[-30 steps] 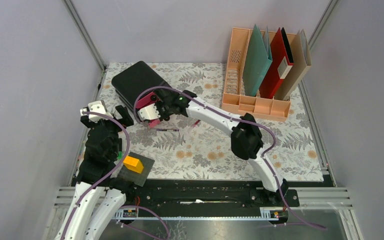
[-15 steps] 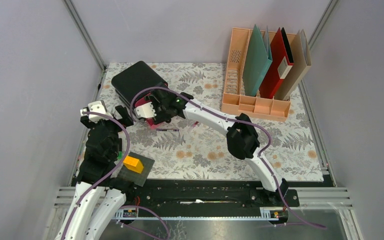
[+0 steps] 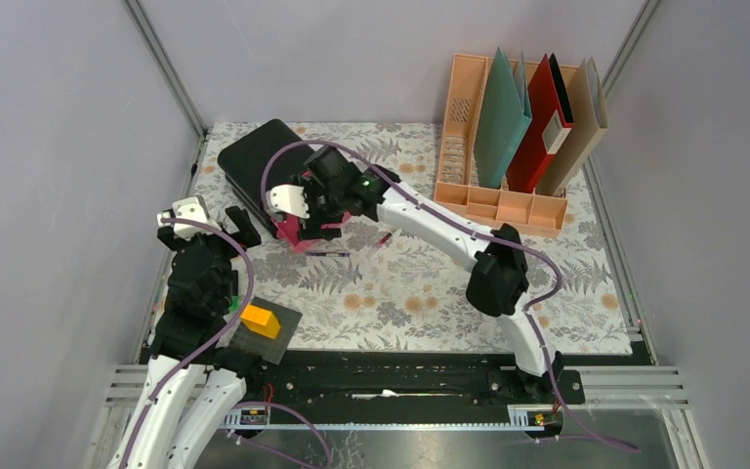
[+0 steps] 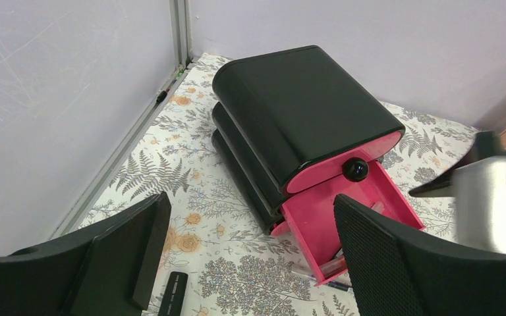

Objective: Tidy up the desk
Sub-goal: Place the stationery in the drawer, then pick up the stationery from the center of the board, then place the stationery in the drawer.

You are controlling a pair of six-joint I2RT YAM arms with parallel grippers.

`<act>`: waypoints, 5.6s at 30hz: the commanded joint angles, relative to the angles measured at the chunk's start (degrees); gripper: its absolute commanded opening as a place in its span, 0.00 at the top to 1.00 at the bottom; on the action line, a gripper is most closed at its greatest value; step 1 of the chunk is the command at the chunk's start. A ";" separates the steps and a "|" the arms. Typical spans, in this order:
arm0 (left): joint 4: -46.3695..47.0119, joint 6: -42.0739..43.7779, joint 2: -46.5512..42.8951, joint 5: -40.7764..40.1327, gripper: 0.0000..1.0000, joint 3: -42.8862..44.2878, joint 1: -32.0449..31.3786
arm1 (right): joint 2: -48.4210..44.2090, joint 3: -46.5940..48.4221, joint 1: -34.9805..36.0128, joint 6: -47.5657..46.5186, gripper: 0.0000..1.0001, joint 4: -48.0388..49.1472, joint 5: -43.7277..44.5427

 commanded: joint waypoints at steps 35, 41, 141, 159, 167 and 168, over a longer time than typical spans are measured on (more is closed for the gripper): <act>3.11 -0.02 -0.46 2.25 0.01 -0.15 0.45 | -13.40 -39.08 -15.20 69.68 0.11 26.45 21.85; 3.03 0.07 -0.44 2.10 0.01 -0.11 0.45 | -7.94 -35.61 -15.22 73.93 0.25 24.10 24.18; 4.79 0.33 -4.76 0.48 0.01 -1.48 1.69 | 8.69 5.16 -2.34 -5.23 0.95 10.91 -6.32; 3.69 -7.97 -2.41 10.44 0.01 0.69 1.77 | -2.58 3.77 -2.97 18.16 0.34 6.81 -8.24; 0.99 -20.54 -0.06 27.45 0.01 -0.35 1.79 | -16.89 -13.47 -8.16 20.22 0.25 -2.14 -24.39; 1.53 -22.59 0.44 29.75 0.01 -1.20 1.82 | -18.59 -16.27 -9.01 19.68 0.24 -2.84 -25.76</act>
